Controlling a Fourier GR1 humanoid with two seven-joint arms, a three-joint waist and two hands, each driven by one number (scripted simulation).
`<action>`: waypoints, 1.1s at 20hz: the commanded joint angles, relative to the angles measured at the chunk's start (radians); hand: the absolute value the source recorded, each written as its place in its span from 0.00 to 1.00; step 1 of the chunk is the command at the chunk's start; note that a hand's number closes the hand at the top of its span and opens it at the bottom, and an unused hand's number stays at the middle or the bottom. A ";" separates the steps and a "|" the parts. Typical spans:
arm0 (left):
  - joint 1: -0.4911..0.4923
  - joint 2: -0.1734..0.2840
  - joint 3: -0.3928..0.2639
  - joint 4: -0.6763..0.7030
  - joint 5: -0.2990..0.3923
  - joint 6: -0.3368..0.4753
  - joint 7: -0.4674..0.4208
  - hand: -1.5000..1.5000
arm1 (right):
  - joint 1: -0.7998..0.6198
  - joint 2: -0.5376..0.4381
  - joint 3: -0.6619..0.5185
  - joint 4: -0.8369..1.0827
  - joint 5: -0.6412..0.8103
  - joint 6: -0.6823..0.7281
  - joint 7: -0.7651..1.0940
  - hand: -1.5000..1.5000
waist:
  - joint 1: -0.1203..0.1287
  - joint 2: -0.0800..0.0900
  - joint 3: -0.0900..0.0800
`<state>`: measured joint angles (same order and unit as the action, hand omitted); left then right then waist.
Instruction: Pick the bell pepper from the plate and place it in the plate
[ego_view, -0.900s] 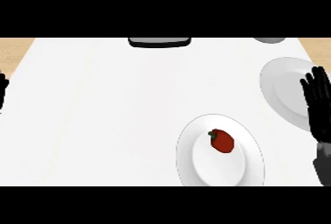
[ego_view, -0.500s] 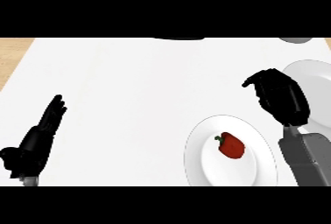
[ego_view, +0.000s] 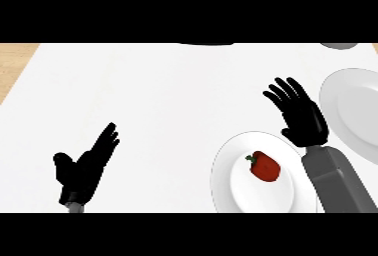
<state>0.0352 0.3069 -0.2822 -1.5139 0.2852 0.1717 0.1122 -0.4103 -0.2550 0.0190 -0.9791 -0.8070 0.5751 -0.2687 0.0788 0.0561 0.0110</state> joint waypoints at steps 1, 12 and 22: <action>-0.041 -0.034 -0.017 0.023 0.019 -0.001 0.060 0.50 | -0.065 -0.056 -0.032 0.170 -0.021 0.223 -0.034 0.00 | 0.000 -0.007 -0.001; -0.059 -0.049 -0.024 0.061 -0.008 0.018 0.064 0.50 | -0.181 -0.235 0.064 0.129 0.283 0.515 -0.117 0.00 | -0.001 -0.023 -0.001; -0.100 -0.060 0.012 0.081 0.000 0.043 0.095 0.50 | -0.139 -0.215 0.156 0.059 0.562 0.453 -0.295 0.00 | -0.027 -0.030 -0.003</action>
<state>-0.0351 0.2525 -0.2871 -1.4513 0.2854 0.2004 0.1929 -0.5612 -0.4851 0.1429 -0.9323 -0.3446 0.8791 -0.3429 0.0643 0.0280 0.0088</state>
